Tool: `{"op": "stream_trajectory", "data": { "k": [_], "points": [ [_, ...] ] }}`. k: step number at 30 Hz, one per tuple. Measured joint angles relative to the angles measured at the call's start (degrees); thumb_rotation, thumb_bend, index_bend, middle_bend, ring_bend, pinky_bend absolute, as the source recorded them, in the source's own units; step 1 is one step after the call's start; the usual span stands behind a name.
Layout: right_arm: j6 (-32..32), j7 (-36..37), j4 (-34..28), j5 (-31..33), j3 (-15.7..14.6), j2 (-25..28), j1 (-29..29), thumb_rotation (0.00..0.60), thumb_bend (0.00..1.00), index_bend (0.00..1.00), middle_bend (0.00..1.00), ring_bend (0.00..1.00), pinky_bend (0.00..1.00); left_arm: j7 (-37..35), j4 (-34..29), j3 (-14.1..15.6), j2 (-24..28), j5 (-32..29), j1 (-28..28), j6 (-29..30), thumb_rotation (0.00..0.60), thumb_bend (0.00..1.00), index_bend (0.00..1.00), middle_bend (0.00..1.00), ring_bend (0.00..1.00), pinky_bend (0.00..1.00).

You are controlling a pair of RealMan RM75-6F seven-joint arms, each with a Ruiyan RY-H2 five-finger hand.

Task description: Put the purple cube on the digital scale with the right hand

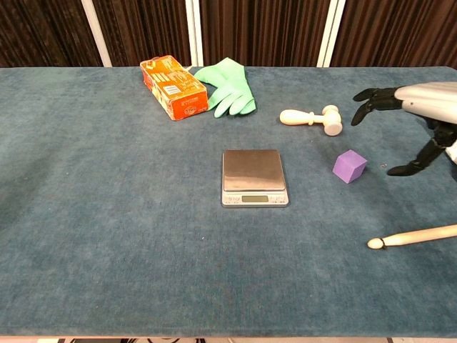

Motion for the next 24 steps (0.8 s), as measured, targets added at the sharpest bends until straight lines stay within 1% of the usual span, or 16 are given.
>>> {"op": "stream_trajectory", "data": {
  "k": [6, 18, 24],
  "points": [
    [-1.1, 1.5, 4.9, 0.1, 0.0, -3.4, 2.3, 0.6, 0.32, 0.3, 0.0, 0.0, 0.0, 0.7, 0.0, -0.2, -0.3, -0.3, 0.1, 0.1, 0.6, 0.25, 0.02, 0.0, 0.0, 0.0],
    [-3.2, 4.4, 12.8, -0.6, -1.0, -8.3, 5.5, 0.6, 0.33, 0.33, 0.0, 0.0, 0.0, 1.4, -0.1, -0.3, -0.4, -0.5, 0.3, 0.6, 0.6, 0.25, 0.02, 0.01, 0.0, 0.0],
    [-4.0, 6.4, 16.5, -1.0, -1.4, -10.2, 6.9, 0.6, 0.33, 0.37, 0.0, 0.0, 0.0, 2.0, -0.1, -0.3, -0.6, -0.5, 0.4, 0.8, 0.6, 0.25, 0.02, 0.0, 0.0, 0.0]
  ]
}}
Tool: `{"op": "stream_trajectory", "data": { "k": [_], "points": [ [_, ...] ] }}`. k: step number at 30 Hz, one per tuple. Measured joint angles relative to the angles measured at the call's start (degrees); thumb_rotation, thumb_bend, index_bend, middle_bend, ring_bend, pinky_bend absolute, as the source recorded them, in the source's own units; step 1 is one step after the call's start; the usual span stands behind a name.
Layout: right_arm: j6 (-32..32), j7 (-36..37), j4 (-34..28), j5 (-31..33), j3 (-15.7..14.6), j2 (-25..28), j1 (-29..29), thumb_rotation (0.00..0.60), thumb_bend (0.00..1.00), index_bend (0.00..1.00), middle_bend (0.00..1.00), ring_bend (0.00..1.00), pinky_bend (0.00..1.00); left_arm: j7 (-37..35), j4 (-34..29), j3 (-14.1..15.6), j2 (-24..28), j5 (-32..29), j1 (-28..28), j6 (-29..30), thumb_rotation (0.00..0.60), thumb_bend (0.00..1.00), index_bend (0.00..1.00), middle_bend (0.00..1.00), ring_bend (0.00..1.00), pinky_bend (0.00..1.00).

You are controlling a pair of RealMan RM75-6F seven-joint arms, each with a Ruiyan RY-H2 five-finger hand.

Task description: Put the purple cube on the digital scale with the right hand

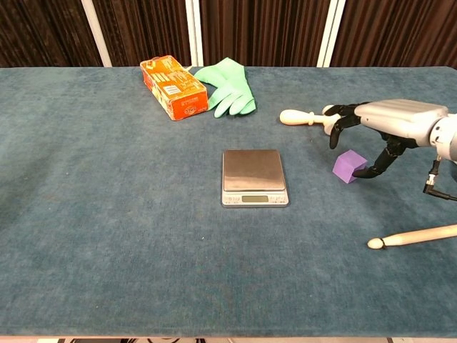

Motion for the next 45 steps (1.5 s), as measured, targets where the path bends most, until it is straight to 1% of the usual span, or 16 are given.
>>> {"op": "stream_trajectory", "data": {
  "k": [7, 13, 23, 29, 34, 38, 45],
  "points": [
    [-0.9, 1.8, 3.6, -0.2, -0.4, -1.5, 1.2, 0.6, 0.34, 0.4, 0.0, 0.0, 0.0, 0.3, -0.1, -0.1, 0.0, -0.2, 0.1, 0.2, 0.6, 0.25, 0.02, 0.01, 0.0, 0.0],
    [-1.2, 3.3, 4.9, -0.5, -1.3, -1.6, 1.6, 0.6, 0.35, 0.42, 0.0, 0.0, 0.0, 0.6, 0.0, -0.1, -0.1, -0.2, 0.1, 0.0, 0.6, 0.25, 0.02, 0.01, 0.0, 0.0],
    [-1.8, 4.1, 6.6, -0.2, -1.7, -2.0, 2.4, 0.6, 0.35, 0.56, 0.0, 0.03, 0.0, 0.5, -0.2, 0.0, 0.0, -0.1, 0.2, 0.0, 0.6, 0.25, 0.02, 0.01, 0.0, 0.0],
    [-1.8, 4.3, 6.7, -0.2, -1.9, -1.7, 2.7, 0.6, 0.35, 0.6, 0.01, 0.04, 0.0, 0.5, -0.2, 0.0, 0.0, 0.0, 0.2, 0.0, 0.6, 0.25, 0.02, 0.01, 0.0, 0.0],
    [-1.2, 4.0, 5.4, -0.4, -1.8, -1.1, 3.0, 0.6, 0.35, 0.6, 0.01, 0.04, 0.0, 0.2, -0.3, 0.1, 0.1, 0.1, 0.2, 0.0, 0.6, 0.25, 0.02, 0.0, 0.0, 0.0],
    [-0.8, 3.1, 3.1, -0.4, -1.2, -0.2, 3.6, 0.6, 0.35, 0.6, 0.01, 0.04, 0.0, 0.0, -0.3, 0.0, 0.2, 0.0, 0.2, -0.1, 0.6, 0.25, 0.02, 0.01, 0.0, 0.0],
    [-2.4, -0.6, -4.2, 1.8, 1.4, 1.3, 6.3, 0.6, 0.35, 0.6, 0.01, 0.04, 0.0, -0.5, -0.3, 0.1, 0.3, 0.1, 0.2, -0.2, 0.6, 0.25, 0.02, 0.0, 0.0, 0.0]
  ]
}}
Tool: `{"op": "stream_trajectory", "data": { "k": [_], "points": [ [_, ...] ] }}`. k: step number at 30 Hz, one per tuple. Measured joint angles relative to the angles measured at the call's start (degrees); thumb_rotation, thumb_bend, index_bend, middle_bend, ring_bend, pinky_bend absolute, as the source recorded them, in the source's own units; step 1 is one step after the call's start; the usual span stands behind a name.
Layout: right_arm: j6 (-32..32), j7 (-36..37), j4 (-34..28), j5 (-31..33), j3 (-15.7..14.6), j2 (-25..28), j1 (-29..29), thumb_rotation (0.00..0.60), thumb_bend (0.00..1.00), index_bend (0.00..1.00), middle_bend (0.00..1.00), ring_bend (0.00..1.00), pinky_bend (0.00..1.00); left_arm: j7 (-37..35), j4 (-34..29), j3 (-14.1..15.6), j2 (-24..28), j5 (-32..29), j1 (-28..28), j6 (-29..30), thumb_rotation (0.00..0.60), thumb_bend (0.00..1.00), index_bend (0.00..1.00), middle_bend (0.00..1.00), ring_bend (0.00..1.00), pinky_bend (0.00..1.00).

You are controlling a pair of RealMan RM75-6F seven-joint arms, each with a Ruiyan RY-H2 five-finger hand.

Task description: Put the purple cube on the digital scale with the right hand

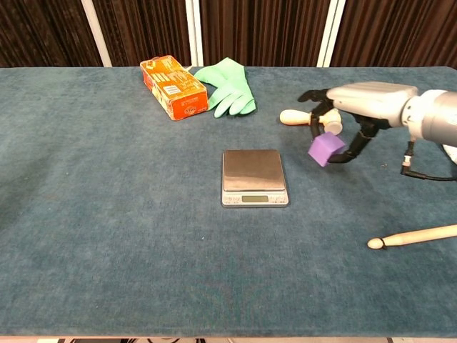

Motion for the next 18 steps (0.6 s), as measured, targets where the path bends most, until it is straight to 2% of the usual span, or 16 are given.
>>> {"op": "stream_trajectory", "data": {
  "k": [9, 18],
  "points": [
    [-4.0, -9.3, -3.6, 7.5, 2.8, -2.6, 4.9, 0.6, 0.35, 0.6, 0.01, 0.04, 0.0, -1.5, 0.3, -0.2, 0.5, -0.2, 0.2, 0.0, 0.6, 0.25, 0.02, 0.01, 0.0, 0.0],
    [-5.8, -16.1, -3.0, 13.7, 3.5, -7.5, 8.9, 0.6, 0.35, 0.6, 0.01, 0.04, 0.0, -2.3, 0.5, -0.1, 0.7, 0.0, 0.1, -0.3, 0.6, 0.25, 0.02, 0.01, 0.0, 0.0]
  ]
}}
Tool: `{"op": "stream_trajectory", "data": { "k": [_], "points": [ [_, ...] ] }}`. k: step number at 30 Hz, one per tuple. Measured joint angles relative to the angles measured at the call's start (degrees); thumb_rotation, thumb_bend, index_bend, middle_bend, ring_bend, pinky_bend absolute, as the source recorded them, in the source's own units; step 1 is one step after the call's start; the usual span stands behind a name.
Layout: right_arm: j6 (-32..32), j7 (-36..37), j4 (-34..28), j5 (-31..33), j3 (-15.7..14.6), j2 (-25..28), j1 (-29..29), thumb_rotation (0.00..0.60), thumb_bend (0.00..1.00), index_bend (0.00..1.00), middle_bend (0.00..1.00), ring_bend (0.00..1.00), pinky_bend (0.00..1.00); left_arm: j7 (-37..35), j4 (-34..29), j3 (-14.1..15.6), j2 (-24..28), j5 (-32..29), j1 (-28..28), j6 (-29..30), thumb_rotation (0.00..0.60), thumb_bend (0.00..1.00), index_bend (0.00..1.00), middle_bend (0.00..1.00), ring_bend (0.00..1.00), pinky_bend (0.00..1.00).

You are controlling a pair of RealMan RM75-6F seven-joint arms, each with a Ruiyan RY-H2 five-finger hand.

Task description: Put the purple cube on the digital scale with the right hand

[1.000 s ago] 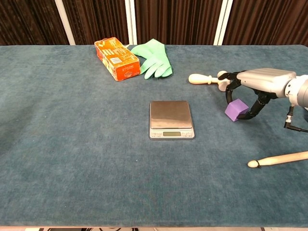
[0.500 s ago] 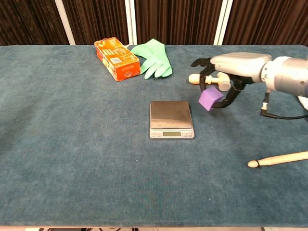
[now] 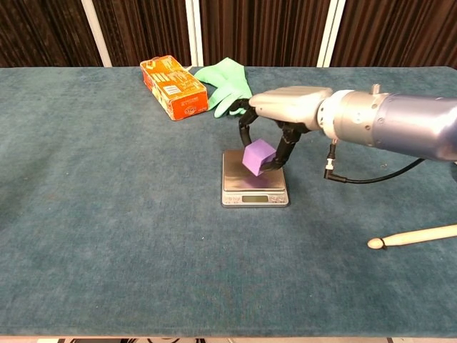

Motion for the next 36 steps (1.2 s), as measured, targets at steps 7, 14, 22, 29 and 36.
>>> {"op": "stream_trajectory", "data": {
  "k": [7, 14, 22, 29, 36],
  "points": [
    [-0.2, -2.1, 1.6, 3.2, -0.5, -2.2, 1.2, 0.6, 0.35, 0.42, 0.01, 0.02, 0.0, -0.1, 0.1, 0.0, 0.0, -0.1, -0.1, -0.3, 0.6, 0.25, 0.02, 0.0, 0.0, 0.0],
    [-0.6, -3.9, 1.9, 6.0, -0.7, -2.6, 2.2, 0.6, 0.35, 0.01, 0.0, 0.0, 0.0, -0.3, -0.1, 0.1, 0.2, -0.1, -0.1, -0.4, 0.6, 0.25, 0.02, 0.0, 0.0, 0.0],
    [0.0, -6.6, -3.0, 10.2, -0.9, 0.7, 2.6, 0.6, 0.35, 0.0, 0.0, 0.0, 0.0, -0.1, -0.2, 0.0, 0.3, -0.4, -0.1, -0.5, 0.6, 0.25, 0.02, 0.0, 0.0, 0.0],
    [6.6, -9.0, -15.0, 10.1, -1.0, 10.2, 0.0, 0.6, 0.35, 0.0, 0.0, 0.0, 0.0, 0.5, -0.2, -0.1, 0.0, -0.5, -0.1, -0.4, 0.6, 0.25, 0.02, 0.0, 0.0, 0.0],
    [22.3, -8.3, -28.5, 1.5, -4.4, 24.4, -11.1, 0.6, 0.35, 0.0, 0.0, 0.0, 0.0, 1.2, -0.6, 0.3, -0.4, 0.3, -0.2, -0.3, 0.6, 0.25, 0.02, 0.0, 0.0, 0.0]
  ]
}}
